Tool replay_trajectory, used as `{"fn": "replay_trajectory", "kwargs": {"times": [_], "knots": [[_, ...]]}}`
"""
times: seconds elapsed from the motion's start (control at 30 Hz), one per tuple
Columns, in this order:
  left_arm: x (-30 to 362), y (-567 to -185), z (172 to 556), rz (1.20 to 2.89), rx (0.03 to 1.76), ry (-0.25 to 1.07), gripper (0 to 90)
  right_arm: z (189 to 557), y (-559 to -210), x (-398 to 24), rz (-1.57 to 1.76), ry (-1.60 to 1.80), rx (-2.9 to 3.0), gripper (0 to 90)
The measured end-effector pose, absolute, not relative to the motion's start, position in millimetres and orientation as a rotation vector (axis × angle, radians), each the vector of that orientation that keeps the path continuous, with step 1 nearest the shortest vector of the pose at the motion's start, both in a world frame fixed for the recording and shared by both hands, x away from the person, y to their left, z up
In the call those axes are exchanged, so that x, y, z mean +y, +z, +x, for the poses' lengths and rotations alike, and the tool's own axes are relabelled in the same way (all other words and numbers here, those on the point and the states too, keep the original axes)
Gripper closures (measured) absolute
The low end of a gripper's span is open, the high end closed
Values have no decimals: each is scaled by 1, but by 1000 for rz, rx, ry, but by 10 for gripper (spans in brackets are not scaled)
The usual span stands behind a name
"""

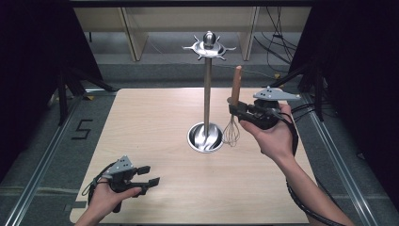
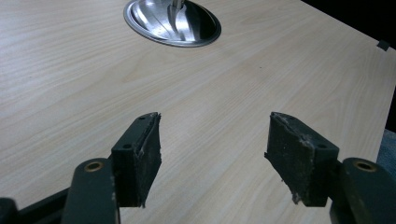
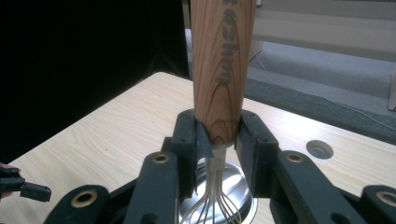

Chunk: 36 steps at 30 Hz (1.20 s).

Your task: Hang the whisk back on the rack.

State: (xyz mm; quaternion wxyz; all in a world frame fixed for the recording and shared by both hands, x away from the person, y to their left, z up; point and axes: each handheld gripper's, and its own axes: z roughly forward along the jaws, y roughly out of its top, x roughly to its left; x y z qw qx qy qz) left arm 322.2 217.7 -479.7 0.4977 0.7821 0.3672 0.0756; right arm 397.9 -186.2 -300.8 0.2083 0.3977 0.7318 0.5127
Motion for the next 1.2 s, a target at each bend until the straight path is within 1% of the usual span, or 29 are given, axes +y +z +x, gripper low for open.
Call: {"fn": "replay_trajectory", "kwargs": {"times": [0.37,0.57,0.6,1.2], "knots": [[218,-479,322,1901,886,187,342,401,-296,-183,1093,1416,2024,707],[218,-479,322,1900,884,188,342,399,-293,-179,1155,1430,2029,707],[218,-479,322,1900,884,188,342,401,-294,-180,1120,1434,2028,707],[217,-479,322,1892,887,188,342,403,-289,-172,1117,1430,2015,707]]}}
